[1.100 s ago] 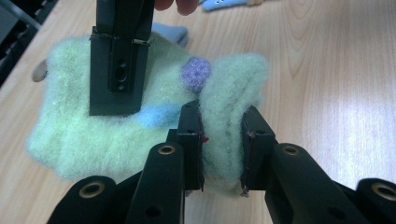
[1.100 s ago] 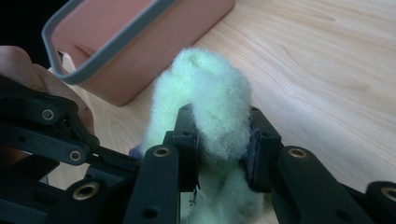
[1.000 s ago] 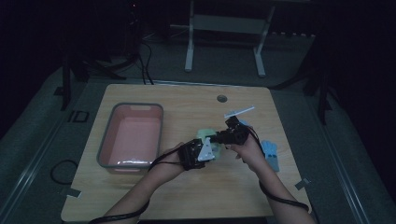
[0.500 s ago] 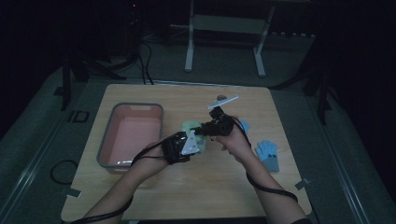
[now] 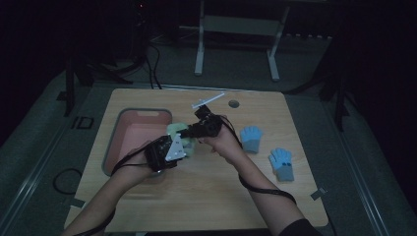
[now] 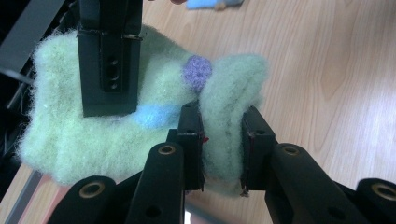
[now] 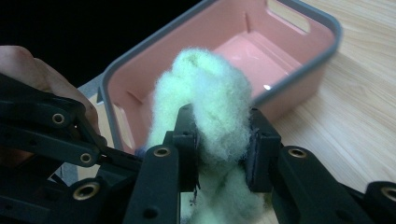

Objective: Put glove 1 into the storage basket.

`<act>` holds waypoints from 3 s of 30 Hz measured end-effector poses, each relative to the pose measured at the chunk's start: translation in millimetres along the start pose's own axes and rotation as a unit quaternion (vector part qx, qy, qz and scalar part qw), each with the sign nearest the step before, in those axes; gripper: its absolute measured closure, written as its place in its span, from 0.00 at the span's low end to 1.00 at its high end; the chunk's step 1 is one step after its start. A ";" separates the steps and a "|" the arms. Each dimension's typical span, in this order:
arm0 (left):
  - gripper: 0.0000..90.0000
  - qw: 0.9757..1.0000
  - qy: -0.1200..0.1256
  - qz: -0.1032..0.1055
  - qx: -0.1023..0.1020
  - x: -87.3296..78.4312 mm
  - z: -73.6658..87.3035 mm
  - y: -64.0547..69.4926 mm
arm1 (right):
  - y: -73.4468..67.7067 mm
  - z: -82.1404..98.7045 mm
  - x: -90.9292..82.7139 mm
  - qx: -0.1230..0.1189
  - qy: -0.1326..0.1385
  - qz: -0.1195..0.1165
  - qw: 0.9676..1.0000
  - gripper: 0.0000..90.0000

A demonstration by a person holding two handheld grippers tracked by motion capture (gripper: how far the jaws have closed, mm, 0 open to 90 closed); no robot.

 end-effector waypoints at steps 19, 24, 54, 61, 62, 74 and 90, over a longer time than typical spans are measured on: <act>0.83 0.999 -0.032 -0.024 -0.035 -23.6 78.1 -12.4 | -39.0 -30.4 77.5 -0.029 -0.017 -0.025 0.999 0.79; 0.83 0.998 -0.045 -0.015 -0.033 -11.6 99.2 -13.7 | -38.7 -26.6 102.3 -0.025 -0.035 -0.025 0.999 0.79; 0.35 0.986 -0.109 0.059 -0.107 21.7 116.6 -36.7 | -21.4 -14.0 103.0 -0.015 -0.055 -0.005 0.998 0.56; 0.17 0.984 -0.080 0.058 -0.145 12.3 109.6 -39.6 | -18.7 -9.8 80.0 -0.017 -0.035 -0.010 0.999 0.55; 0.16 0.984 -0.072 0.050 -0.155 10.1 107.5 -41.7 | -18.3 -9.1 76.4 -0.016 -0.031 -0.010 0.999 0.55; 0.16 0.984 -0.003 0.040 -0.174 1.5 71.5 -35.9 | -6.3 8.4 34.9 -0.022 -0.009 0.001 1.000 0.51; 0.16 0.988 0.020 0.089 -0.125 28.6 22.7 2.6 | 27.8 63.5 -11.0 -0.011 -0.005 0.032 0.999 0.51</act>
Point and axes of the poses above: each handheld gripper's, and its own axes: x roughly forward along the jaws, z roughly out of its underside, y roughly to its right, the point moved 4 cm from there along x, roughly forward along the jaws, and after that the axes turned 6 degrees about z, right-handed, at the moved point
